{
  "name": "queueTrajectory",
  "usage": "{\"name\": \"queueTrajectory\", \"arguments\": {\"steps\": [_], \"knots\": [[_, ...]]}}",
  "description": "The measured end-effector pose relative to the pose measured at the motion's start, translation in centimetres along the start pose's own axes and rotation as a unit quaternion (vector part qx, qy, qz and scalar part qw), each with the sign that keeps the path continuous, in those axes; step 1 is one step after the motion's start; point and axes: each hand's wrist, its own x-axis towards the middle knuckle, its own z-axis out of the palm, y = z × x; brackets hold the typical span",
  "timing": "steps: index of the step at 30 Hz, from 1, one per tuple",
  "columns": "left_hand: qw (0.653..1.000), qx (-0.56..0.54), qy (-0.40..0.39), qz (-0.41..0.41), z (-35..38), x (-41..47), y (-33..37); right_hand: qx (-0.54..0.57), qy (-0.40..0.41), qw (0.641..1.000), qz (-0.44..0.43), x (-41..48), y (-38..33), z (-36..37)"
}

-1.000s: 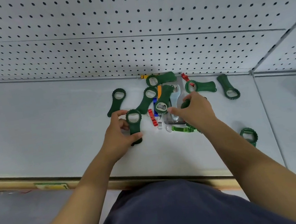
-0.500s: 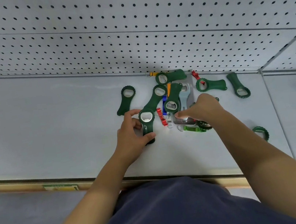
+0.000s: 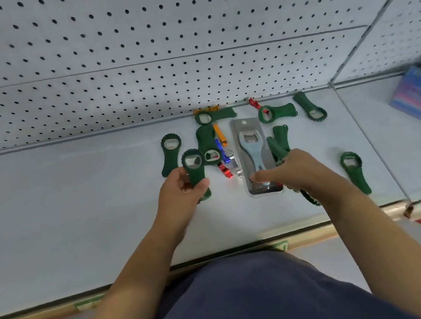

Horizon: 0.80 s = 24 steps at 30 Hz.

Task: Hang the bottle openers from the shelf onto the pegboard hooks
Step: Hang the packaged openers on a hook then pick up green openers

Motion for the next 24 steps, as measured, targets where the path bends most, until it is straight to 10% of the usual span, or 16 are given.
{"name": "queueTrajectory", "arguments": {"steps": [9,24], "knots": [[0.987,-0.089,-0.123,-0.044,-0.1,-2.1,2.3,0.025,0.055,0.998,-0.007,-7.5,0.9,3.8],[0.996,-0.048,-0.059,0.054,-4.9,-10.6,1.4,0.046,0.062,0.996,-0.048,-16.1,3.7,11.2]]}}
